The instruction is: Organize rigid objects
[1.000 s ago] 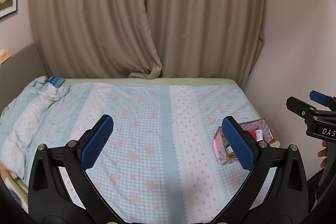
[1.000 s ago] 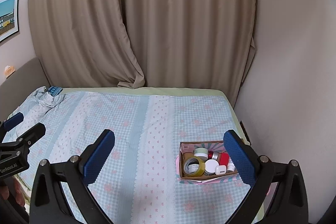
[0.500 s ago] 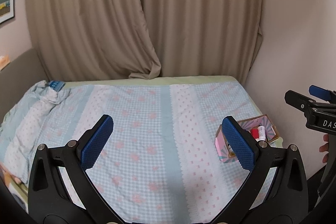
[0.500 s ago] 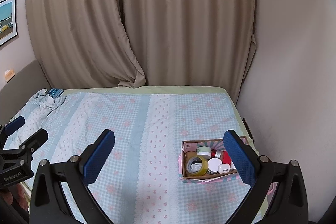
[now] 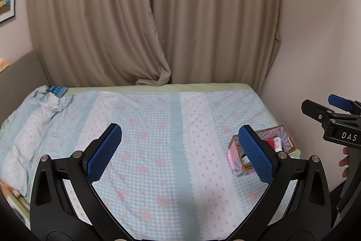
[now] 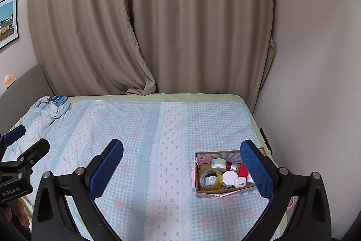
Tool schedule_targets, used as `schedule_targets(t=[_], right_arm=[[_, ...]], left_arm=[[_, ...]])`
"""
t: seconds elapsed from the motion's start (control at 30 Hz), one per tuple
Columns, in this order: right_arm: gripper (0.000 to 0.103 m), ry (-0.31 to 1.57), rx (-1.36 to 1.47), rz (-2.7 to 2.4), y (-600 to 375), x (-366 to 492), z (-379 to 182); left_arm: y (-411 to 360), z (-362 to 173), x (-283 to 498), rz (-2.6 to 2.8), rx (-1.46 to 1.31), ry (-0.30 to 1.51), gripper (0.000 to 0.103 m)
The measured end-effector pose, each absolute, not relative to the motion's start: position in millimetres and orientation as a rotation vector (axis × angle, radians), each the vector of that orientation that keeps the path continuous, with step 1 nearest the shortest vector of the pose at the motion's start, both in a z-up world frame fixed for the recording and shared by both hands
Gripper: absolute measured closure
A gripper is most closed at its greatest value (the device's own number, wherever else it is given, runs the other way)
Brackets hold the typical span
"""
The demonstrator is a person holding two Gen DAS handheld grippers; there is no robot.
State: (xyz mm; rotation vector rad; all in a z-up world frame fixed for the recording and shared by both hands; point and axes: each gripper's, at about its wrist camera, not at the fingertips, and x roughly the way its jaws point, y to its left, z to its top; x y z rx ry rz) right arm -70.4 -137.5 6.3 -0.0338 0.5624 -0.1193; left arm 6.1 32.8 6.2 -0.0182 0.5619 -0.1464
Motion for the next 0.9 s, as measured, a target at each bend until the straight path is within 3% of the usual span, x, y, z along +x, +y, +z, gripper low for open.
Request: schedule_targets(t=[0.9], right_arm=[[0.0, 0.566, -0.034, -0.128, -132.4, -65.0, 6.3]], left_arm=[[37.7, 1.4, 11.2, -0.101, 0.028, 0.546, 0.0]])
